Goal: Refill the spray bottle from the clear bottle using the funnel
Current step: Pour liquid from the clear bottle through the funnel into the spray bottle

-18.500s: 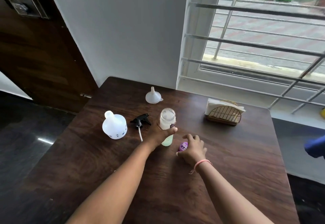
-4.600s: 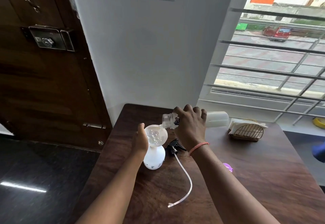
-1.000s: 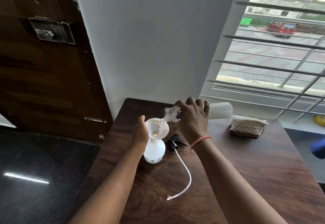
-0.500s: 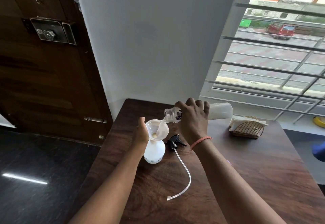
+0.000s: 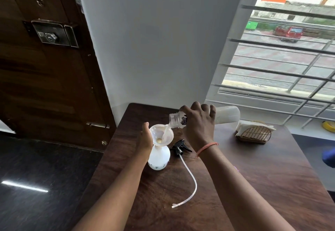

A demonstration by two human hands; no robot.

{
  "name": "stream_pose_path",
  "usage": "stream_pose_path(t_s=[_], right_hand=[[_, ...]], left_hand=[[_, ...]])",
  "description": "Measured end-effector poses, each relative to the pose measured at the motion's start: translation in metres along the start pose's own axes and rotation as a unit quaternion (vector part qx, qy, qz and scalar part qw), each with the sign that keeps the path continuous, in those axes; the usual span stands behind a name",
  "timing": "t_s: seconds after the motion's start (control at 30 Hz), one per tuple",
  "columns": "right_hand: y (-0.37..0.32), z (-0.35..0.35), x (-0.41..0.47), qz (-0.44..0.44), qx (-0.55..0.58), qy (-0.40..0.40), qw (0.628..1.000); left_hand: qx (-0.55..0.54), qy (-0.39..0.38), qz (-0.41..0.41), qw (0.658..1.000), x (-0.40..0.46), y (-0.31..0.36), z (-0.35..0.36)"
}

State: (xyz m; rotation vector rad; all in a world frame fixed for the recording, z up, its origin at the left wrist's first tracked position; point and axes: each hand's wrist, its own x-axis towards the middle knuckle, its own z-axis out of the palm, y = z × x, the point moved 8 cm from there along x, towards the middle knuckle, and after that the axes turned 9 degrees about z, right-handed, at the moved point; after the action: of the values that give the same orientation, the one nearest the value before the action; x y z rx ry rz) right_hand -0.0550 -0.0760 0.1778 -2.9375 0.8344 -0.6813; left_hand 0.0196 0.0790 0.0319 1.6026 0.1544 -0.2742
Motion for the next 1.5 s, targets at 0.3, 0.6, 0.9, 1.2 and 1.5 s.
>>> stream_pose_path(t_s=[0.3,0.6,0.9,1.2,1.5], right_hand=[[-0.003,-0.006,0.001,-0.004,0.013,0.007,1.000],[-0.007,-0.014,0.005,-0.007,0.026,0.023,0.999],[-0.008,-0.018,0.006,-0.009,0.035,0.023,0.999],[-0.009,-0.014,0.004,-0.012,0.032,0.024,0.999],[-0.014,-0.013,0.003,-0.018,0.030,0.022,0.999]], left_hand=[[-0.006,0.000,-0.005,1.000,-0.001,-0.001,-0.001],[0.008,0.001,-0.004,1.000,-0.001,-0.001,-0.002],[0.020,0.004,-0.009,1.000,0.000,0.000,-0.001],[0.043,0.008,0.008,0.999,-0.006,0.007,-0.003],[0.034,0.006,0.003,0.999,-0.006,0.007,-0.002]])
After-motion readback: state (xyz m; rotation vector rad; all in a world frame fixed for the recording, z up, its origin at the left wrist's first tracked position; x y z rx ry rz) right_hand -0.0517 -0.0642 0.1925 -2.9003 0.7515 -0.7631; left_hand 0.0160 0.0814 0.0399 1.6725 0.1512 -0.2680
